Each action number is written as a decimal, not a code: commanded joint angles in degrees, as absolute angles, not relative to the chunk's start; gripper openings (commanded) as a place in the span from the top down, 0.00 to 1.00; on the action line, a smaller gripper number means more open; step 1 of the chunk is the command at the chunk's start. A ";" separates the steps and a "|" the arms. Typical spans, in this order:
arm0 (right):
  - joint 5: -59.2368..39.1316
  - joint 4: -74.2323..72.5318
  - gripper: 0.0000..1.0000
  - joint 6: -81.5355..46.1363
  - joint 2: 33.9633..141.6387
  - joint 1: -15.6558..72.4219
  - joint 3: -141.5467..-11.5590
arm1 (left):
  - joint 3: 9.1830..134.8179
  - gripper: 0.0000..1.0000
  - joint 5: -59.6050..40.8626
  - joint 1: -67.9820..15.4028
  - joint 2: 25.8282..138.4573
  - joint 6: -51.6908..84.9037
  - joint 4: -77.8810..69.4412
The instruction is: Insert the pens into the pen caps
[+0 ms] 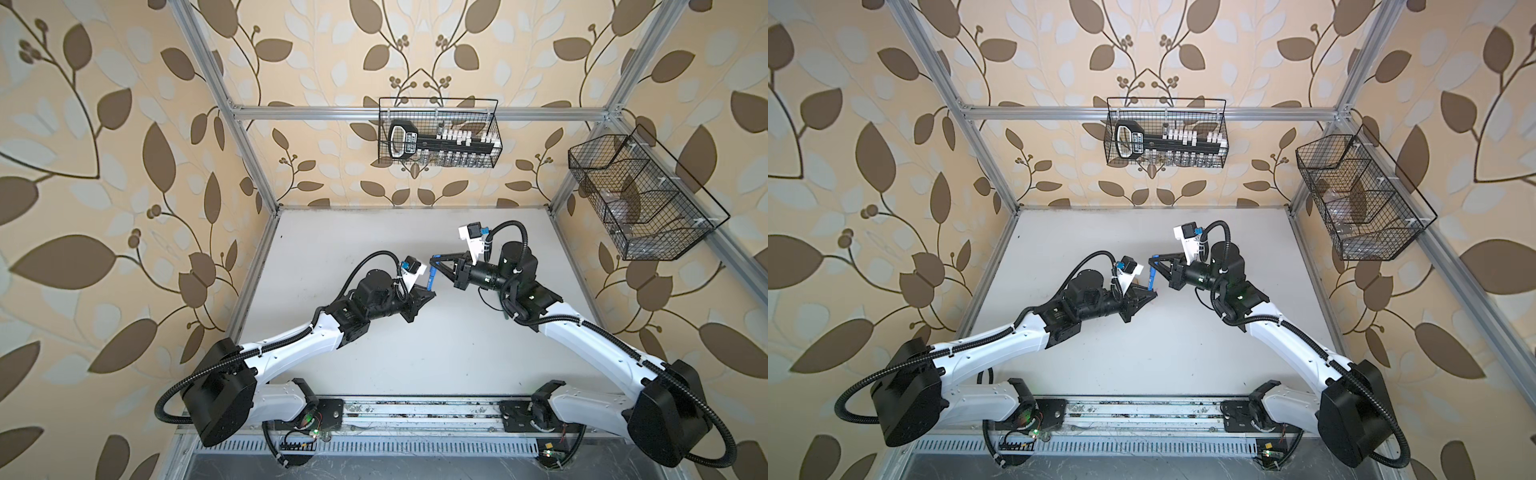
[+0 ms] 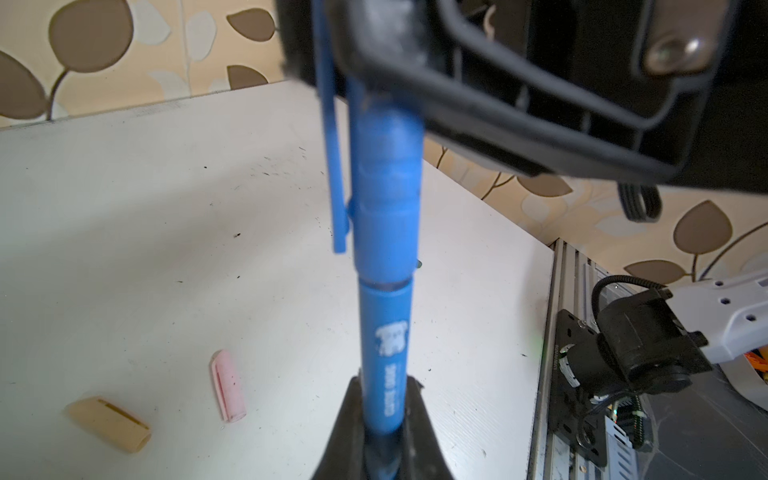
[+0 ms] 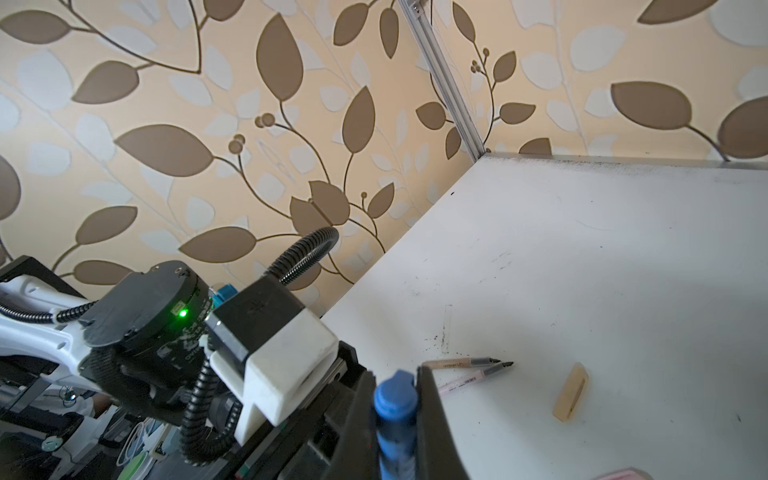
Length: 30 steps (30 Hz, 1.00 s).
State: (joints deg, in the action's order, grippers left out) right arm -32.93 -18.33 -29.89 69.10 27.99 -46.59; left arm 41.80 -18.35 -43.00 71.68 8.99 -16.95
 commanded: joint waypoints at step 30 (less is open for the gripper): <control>-7.96 32.97 1.00 -9.14 84.40 14.74 -60.86 | 41.32 0.01 12.91 -35.37 62.54 14.51 4.41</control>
